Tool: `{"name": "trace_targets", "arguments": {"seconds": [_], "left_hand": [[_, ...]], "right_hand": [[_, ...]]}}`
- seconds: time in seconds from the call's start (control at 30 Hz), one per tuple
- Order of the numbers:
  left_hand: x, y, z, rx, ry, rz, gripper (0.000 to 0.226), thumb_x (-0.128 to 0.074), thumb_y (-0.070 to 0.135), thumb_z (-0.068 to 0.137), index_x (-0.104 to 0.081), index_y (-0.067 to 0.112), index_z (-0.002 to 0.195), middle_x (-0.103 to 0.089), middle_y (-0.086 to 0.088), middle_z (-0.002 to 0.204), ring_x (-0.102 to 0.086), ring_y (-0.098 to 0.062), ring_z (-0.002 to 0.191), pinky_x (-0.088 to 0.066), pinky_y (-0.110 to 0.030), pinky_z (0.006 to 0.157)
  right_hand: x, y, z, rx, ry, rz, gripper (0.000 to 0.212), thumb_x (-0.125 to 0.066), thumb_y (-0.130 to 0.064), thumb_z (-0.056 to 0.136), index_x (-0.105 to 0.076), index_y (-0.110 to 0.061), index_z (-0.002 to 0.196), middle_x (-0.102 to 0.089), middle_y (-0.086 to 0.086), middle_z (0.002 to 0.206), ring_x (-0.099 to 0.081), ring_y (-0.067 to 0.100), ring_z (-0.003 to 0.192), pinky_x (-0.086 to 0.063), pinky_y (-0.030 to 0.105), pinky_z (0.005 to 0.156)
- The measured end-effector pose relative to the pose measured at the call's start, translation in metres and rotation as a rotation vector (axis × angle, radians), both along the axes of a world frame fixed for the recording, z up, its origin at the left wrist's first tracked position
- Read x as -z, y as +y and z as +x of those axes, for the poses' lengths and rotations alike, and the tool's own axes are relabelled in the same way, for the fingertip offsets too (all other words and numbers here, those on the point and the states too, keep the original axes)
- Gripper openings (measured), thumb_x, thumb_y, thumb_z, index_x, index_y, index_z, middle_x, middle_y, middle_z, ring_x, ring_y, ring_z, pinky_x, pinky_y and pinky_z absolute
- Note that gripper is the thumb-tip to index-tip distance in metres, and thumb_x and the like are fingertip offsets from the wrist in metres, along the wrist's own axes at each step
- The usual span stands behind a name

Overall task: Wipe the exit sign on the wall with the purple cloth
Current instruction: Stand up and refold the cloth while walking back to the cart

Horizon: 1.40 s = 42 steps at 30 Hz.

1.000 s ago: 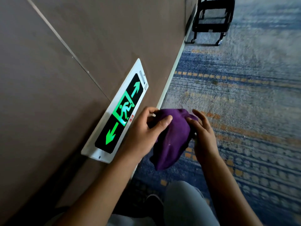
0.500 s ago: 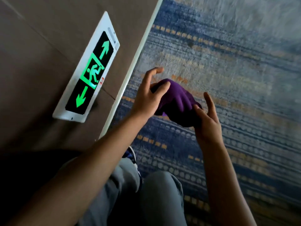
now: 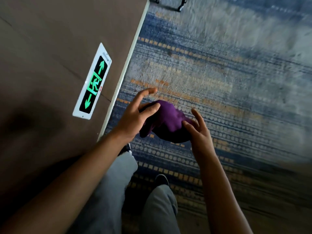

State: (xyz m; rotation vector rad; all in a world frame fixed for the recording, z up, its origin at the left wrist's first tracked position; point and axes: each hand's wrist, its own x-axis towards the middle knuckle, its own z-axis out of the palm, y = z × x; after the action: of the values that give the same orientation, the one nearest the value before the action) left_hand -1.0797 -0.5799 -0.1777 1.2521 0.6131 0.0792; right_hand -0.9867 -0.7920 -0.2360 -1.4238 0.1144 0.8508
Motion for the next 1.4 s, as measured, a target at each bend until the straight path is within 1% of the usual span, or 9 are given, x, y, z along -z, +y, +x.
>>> {"name": "trace_targets", "arguments": {"seconds": [0.1,0.2,0.33,0.5,0.67,0.9,1.13,1.33,1.4], "left_hand": [[-0.06,-0.016,-0.005,-0.014,-0.039,-0.034,0.045,-0.069,0.018,0.093,-0.059,0.026,0.136,-0.075,0.004,0.091,-0.07,-0.012,0.085,-0.058,-0.025,0.075],[-0.121,-0.032,-0.007,-0.022,-0.073,-0.017,0.041,-0.066,0.019,0.094,-0.061,0.028,0.134,-0.075,0.006,0.102,-0.069,-0.011,0.095,-0.058,-0.023,0.081],[-0.193,-0.05,-0.011,-0.031,-0.12,-0.029,0.044,-0.065,0.023,0.093,-0.06,0.031,0.136,-0.073,-0.003,0.094,-0.068,-0.015,0.093,-0.056,-0.027,0.085],[-0.261,-0.065,-0.016,-0.044,-0.204,0.011,0.044,-0.063,0.02,0.094,-0.059,0.031,0.137,-0.076,0.004,0.098,-0.071,-0.011,0.091,-0.057,-0.025,0.08],[-0.333,-0.068,-0.033,-0.082,-0.303,0.097,0.048,-0.068,0.028,0.091,-0.059,0.036,0.138,-0.07,-0.001,0.099,-0.066,-0.018,0.094,-0.055,-0.031,0.086],[-0.44,-0.061,-0.035,-0.051,-0.464,0.245,0.043,-0.065,0.028,0.093,-0.06,0.034,0.136,-0.073,0.0,0.099,-0.069,-0.014,0.092,-0.056,-0.024,0.08],[-0.521,-0.045,-0.031,0.006,-0.58,0.312,0.046,-0.065,0.035,0.095,-0.055,0.036,0.141,-0.057,-0.007,0.147,-0.057,-0.023,0.135,-0.049,-0.041,0.111],[-0.557,-0.045,-0.027,0.044,-0.609,0.426,0.053,-0.06,0.049,0.098,-0.046,0.034,0.147,-0.057,0.028,0.124,-0.064,0.016,0.101,-0.056,-0.011,0.072],[-0.555,-0.049,-0.027,0.055,-0.595,0.371,0.063,-0.063,0.06,0.092,-0.044,0.04,0.148,-0.059,0.029,0.122,-0.065,0.008,0.103,-0.055,-0.012,0.073]], "right_hand": [[-0.056,-0.014,-0.006,-0.042,0.082,0.089,0.079,-0.091,-0.053,0.071,-0.055,-0.052,0.142,-0.065,0.005,0.144,-0.065,0.026,0.13,-0.052,0.046,0.108],[-0.114,-0.022,-0.009,-0.09,0.136,0.169,0.074,-0.085,-0.049,0.081,-0.049,-0.055,0.146,-0.049,0.009,0.158,-0.059,0.028,0.137,-0.052,0.047,0.11],[-0.187,-0.027,-0.009,-0.086,0.157,0.295,0.072,-0.084,-0.049,0.081,-0.051,-0.051,0.146,-0.062,0.013,0.146,-0.064,0.03,0.131,-0.058,0.035,0.095],[-0.26,-0.032,-0.007,-0.133,0.112,0.418,0.055,-0.063,-0.035,0.098,-0.048,-0.043,0.15,-0.064,0.02,0.142,-0.063,0.034,0.131,-0.057,0.039,0.101],[-0.345,-0.038,-0.018,-0.213,-0.03,0.489,0.058,-0.058,-0.015,0.1,-0.047,-0.038,0.153,-0.069,0.018,0.134,-0.068,0.03,0.123,-0.058,0.036,0.097],[-0.459,-0.031,-0.02,-0.229,-0.315,0.535,0.053,-0.062,-0.011,0.099,-0.057,-0.034,0.147,-0.07,0.01,0.132,-0.069,0.025,0.119,-0.057,0.03,0.094],[-0.56,-0.021,-0.022,-0.022,-0.657,0.498,0.036,-0.062,-0.008,0.095,-0.078,-0.028,0.121,-0.076,0.002,0.126,-0.07,0.016,0.119,-0.054,0.023,0.094],[-0.606,-0.027,-0.04,0.177,-0.88,0.429,0.028,-0.059,-0.005,0.1,-0.077,-0.016,0.119,-0.078,0.006,0.119,-0.071,0.02,0.114,-0.058,0.031,0.095],[-0.614,-0.031,-0.044,0.257,-0.902,0.416,0.028,-0.061,-0.005,0.1,-0.076,-0.013,0.121,-0.078,0.005,0.118,-0.072,0.019,0.112,-0.058,0.033,0.099]]}}
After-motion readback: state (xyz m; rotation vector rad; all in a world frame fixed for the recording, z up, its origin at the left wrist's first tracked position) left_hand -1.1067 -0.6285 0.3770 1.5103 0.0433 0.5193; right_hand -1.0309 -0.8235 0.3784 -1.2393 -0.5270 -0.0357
